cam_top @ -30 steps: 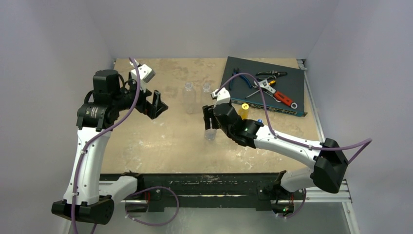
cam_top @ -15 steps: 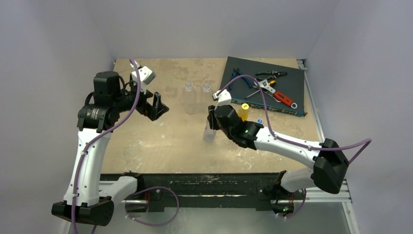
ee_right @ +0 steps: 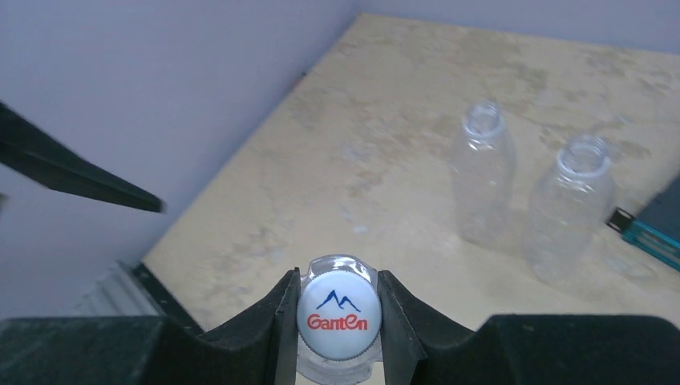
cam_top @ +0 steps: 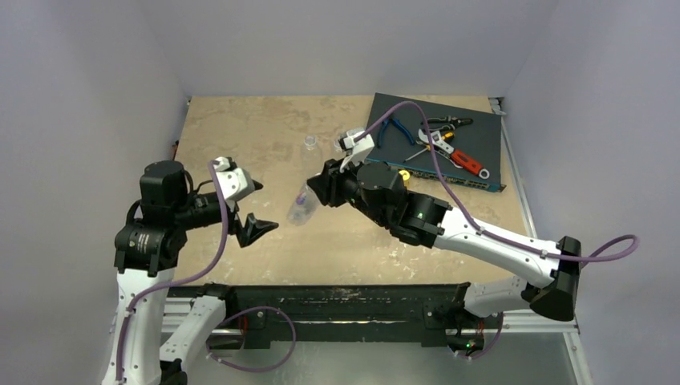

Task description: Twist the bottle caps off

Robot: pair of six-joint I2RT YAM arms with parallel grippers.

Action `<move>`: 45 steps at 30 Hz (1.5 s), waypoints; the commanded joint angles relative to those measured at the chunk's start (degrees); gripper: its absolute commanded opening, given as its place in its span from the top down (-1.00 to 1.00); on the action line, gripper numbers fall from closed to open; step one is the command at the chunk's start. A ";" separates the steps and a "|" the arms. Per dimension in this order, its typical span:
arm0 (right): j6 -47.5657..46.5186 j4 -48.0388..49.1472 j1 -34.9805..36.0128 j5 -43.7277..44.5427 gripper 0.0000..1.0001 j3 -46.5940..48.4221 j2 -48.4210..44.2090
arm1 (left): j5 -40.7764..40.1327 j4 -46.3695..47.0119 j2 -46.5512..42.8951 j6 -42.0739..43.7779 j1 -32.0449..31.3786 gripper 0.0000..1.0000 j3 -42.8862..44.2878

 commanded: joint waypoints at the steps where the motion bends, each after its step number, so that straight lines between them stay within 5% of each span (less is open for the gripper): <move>1: 2.03 1.79 3.11 -3.03 0.81 8.69 0.24 | 6.43 1.07 -2.22 2.99 -0.04 -1.00 -1.71; 7: 2.76 4.44 5.35 -3.69 0.81 13.25 1.60 | 4.46 8.80 -6.12 -1.28 -0.04 -1.00 -4.54; 21: 1.80 5.78 9.58 -3.52 0.81 18.97 3.51 | 3.09 7.89 -3.47 2.65 -0.06 -1.00 -3.63; 26: 1.57 6.52 10.37 -3.30 0.80 19.40 3.82 | 4.58 10.06 -2.95 0.42 -0.04 -0.56 -3.04; 29: 1.56 6.80 10.79 -3.41 0.80 19.61 4.26 | 4.27 10.36 -2.44 -0.24 -0.04 -0.12 -2.51; 33: 1.44 7.09 11.06 -3.01 0.78 19.54 4.71 | 3.67 11.11 -2.47 -1.12 -0.04 -0.02 -1.96; 38: 0.35 7.50 11.02 -0.16 -0.09 19.99 4.41 | 2.92 14.42 -2.95 -4.60 -0.04 0.16 -2.37; 45: 0.32 8.79 11.02 3.66 -0.25 25.58 6.27 | -0.65 25.11 -4.63 -17.30 -0.04 0.62 -5.56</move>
